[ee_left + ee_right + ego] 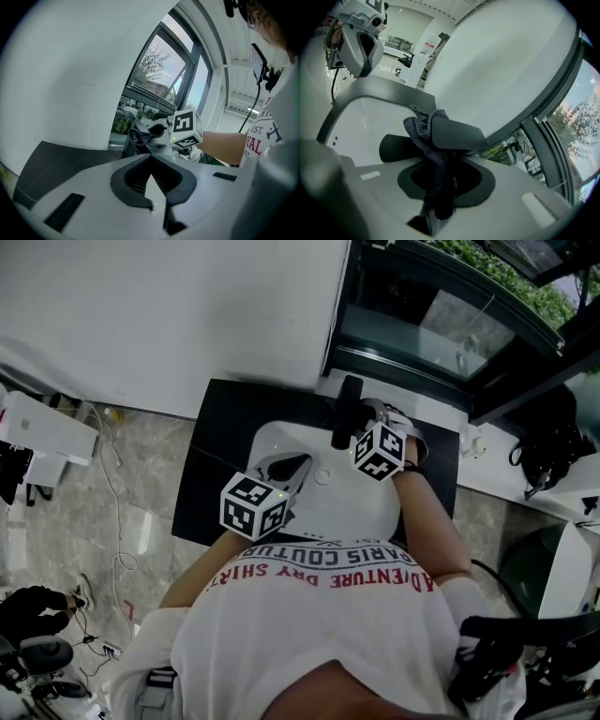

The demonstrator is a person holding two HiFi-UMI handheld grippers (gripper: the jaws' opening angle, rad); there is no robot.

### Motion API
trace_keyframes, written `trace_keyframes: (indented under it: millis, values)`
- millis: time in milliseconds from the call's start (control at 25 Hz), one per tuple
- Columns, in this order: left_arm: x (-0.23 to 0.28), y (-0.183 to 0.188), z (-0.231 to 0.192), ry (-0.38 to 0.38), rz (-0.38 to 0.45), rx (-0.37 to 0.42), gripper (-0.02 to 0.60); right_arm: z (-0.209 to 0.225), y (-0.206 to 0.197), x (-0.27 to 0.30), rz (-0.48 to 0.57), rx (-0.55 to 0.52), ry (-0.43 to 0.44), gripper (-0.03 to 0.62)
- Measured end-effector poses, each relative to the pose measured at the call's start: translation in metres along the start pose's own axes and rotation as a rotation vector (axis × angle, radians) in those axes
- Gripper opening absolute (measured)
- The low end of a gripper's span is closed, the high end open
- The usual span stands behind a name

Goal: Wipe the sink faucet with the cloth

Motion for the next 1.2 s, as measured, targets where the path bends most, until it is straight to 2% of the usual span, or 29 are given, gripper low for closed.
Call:
trace_keyframes:
  millis: [680,920,1200]
  values:
    - [0.014,-0.002,0.011,-0.039,-0.022,0.015,0.002,-0.052,-0.006,-0.033,0.025,-0.099,0.037,0.078]
    - [0.015,-0.002,0.011,-0.043,-0.026,0.016,0.002,-0.06,-0.008,-0.038,0.042,-0.084,0.07,0.078]
    - [0.011,-0.002,0.009,-0.036,-0.024,0.016,0.0,-0.047,-0.008,-0.031,0.028,-0.045,0.09,0.078]
Point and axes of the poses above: the fingertips, and each gripper's own axes: x forward along the fingers, z to its right, y out of its top, the point moved 6 cm from there along -x, backward along the fingers
